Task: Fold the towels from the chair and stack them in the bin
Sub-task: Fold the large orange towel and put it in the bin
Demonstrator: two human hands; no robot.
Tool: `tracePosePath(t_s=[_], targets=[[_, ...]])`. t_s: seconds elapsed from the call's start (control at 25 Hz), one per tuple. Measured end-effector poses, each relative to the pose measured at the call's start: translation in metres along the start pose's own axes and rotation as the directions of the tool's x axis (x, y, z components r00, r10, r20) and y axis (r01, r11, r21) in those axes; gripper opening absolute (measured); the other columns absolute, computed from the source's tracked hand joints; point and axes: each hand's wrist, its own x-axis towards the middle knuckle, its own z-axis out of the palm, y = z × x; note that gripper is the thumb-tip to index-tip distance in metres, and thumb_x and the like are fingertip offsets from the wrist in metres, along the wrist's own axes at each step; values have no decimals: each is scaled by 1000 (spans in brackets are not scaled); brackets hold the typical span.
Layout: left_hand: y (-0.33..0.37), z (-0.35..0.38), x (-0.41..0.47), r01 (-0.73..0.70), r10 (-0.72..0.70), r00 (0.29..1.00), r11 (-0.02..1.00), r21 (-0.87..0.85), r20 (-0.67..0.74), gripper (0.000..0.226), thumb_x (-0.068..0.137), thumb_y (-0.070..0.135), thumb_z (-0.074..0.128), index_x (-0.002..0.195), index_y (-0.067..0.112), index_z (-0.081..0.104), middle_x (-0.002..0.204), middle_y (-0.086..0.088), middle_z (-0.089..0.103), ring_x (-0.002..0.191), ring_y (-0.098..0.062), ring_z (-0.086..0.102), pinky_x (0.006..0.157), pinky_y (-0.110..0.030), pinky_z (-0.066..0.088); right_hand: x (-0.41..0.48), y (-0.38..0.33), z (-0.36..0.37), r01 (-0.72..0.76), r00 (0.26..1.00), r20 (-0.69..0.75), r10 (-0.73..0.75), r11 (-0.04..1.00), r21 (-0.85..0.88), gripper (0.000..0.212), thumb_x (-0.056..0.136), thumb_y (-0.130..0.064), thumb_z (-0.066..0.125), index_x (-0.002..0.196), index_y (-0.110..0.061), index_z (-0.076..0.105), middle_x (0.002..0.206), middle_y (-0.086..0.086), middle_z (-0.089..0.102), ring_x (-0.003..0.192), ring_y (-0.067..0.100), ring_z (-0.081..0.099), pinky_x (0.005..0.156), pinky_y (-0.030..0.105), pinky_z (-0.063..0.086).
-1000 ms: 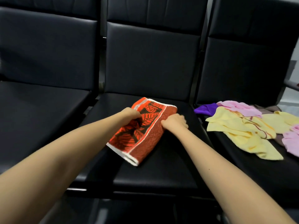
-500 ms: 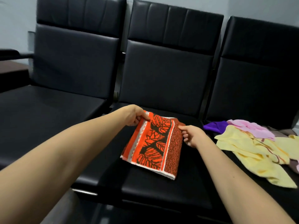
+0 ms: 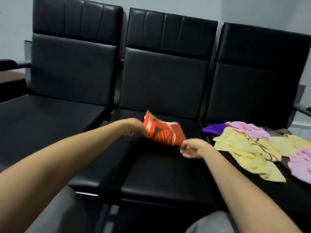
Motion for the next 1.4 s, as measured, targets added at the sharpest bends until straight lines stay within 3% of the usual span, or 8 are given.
tracePosePath(t_s=[0.12,0.28,0.36,0.52,0.68,0.84,1.04,1.4], targets=[[-15,11,2,256,-272,957,956,143,103,26,79,31,72,97,17,59,93,2,53,78,-9,47,58,-17,37,0,14,-13,-121,991,34,127,982,-147,12,92,-8,55,81,-9,50,87,5,48,69,13,55,45,23,50],[-9,13,14,402,-361,912,880,-252,192,56,82,39,69,128,12,50,131,-6,54,113,-20,53,68,-33,50,-3,-5,-14,-125,988,79,132,988,-95,33,92,-40,55,81,-9,47,87,8,47,74,18,51,62,28,51],[-2,21,18,405,-383,912,775,-485,149,51,81,29,73,120,7,51,117,-12,56,110,-24,56,61,-39,55,5,-7,-4,-53,997,53,51,998,40,33,93,-40,53,84,-9,49,85,6,49,79,19,51,80,33,49],[7,33,19,359,-397,911,623,-695,114,25,81,15,72,78,3,49,79,-11,48,69,-18,51,29,-22,44,14,-6,10,65,998,-31,-59,956,288,5,89,-10,59,88,-11,53,76,6,55,66,14,52,38,19,48],[20,22,7,386,-314,920,611,-692,236,19,81,21,61,69,9,51,57,-9,55,47,-17,56,36,-13,37,-3,-18,2,-5,1000,27,-3,951,309,14,87,-5,46,75,-13,49,56,5,57,55,15,51,43,20,44],[36,22,-11,245,-136,969,573,-782,204,7,84,6,53,90,7,51,88,-13,58,78,-25,56,67,-40,51,-29,-20,-7,72,994,49,-94,940,333,26,54,3,34,74,-6,48,69,11,53,58,27,57,58,31,51],[46,35,-32,106,137,957,653,-750,254,14,89,20,54,101,12,56,92,-12,67,88,-26,62,72,-46,55,-50,-17,-45,203,973,15,-232,877,436,17,89,-24,57,91,-9,65,71,9,72,60,22,70,65,35,52],[108,117,-58,-31,297,907,755,-655,299,13,92,15,54,101,8,60,87,-9,71,84,-23,66,74,-41,50,-103,31,-131,260,966,-107,-237,890,374,11,89,-18,58,88,-9,66,68,9,72,56,21,69,65,32,53]])
